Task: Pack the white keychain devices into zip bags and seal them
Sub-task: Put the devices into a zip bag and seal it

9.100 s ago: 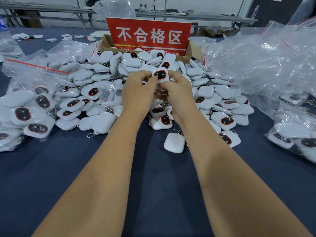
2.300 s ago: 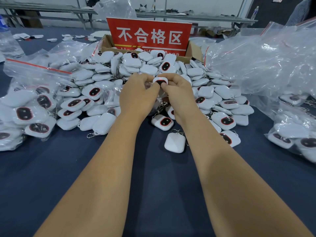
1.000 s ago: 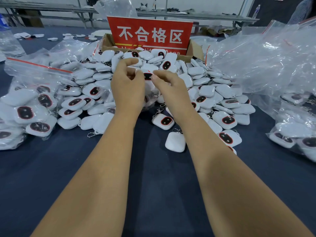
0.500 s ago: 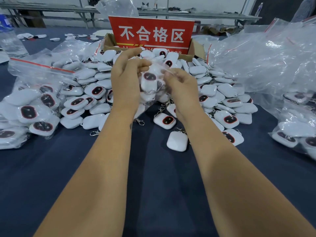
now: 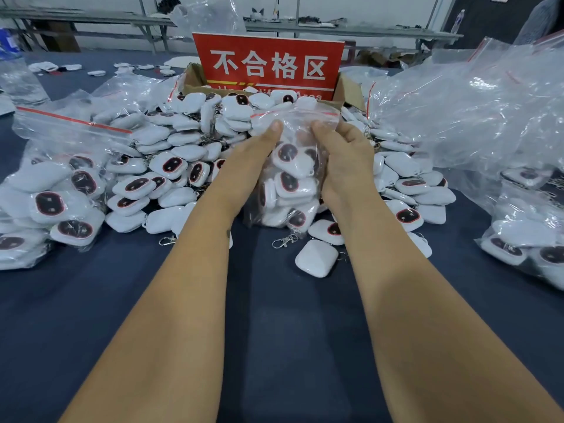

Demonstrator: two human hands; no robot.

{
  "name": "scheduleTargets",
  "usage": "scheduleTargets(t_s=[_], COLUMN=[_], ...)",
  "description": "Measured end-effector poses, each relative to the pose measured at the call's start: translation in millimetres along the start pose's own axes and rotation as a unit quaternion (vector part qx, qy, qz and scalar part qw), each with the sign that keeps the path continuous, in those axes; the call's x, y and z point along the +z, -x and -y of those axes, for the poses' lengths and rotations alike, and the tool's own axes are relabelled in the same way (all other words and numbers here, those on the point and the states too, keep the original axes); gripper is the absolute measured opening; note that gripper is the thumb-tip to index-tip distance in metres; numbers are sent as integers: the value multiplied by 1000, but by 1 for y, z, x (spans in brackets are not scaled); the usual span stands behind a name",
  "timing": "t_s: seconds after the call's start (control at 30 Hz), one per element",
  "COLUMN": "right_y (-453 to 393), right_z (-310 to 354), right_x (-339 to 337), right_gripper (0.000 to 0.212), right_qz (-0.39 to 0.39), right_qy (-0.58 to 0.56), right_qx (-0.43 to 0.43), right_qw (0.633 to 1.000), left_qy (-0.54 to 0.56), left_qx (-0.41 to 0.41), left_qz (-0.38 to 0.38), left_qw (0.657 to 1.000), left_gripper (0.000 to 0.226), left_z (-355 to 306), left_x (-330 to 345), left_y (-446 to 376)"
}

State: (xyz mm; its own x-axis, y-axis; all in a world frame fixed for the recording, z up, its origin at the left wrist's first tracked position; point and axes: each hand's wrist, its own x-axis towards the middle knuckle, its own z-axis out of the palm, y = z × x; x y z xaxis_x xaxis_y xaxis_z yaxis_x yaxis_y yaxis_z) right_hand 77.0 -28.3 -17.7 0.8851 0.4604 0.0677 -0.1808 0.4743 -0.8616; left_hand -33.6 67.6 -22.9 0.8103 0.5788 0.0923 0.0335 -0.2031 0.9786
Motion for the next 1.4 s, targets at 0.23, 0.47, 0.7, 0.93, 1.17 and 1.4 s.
scheduleTargets(t_s=[0.23, 0.47, 0.7, 0.93, 1.17, 1.4], right_y=[0, 5, 4, 4, 6, 5], right_z=[0, -2, -1, -1, -2, -1], right_x=[-2, -2, -3, -3, -1, -1], right_gripper=[21, 33, 17, 12, 11, 11], right_qz=[12, 33, 30, 38, 28, 31], right_qy=[57, 119, 67, 33, 27, 25], right_qx=[11, 2, -11, -11, -12, -16], right_qw=[998, 992, 997, 999, 999, 999], left_qy=[152, 292, 252, 354, 383, 396], left_qx=[24, -7, 19, 28, -4, -10], left_qz=[-127, -112, -209, -205, -215, -234], left_qw=[980, 950, 945, 912, 898, 888], left_gripper=[30, 55, 16, 11, 27, 8], left_z=[-2, -8, -4, 3, 1, 3], left_x=[7, 6, 3, -4, -5, -5], left_y=[-8, -3, -12, -18, -18, -17])
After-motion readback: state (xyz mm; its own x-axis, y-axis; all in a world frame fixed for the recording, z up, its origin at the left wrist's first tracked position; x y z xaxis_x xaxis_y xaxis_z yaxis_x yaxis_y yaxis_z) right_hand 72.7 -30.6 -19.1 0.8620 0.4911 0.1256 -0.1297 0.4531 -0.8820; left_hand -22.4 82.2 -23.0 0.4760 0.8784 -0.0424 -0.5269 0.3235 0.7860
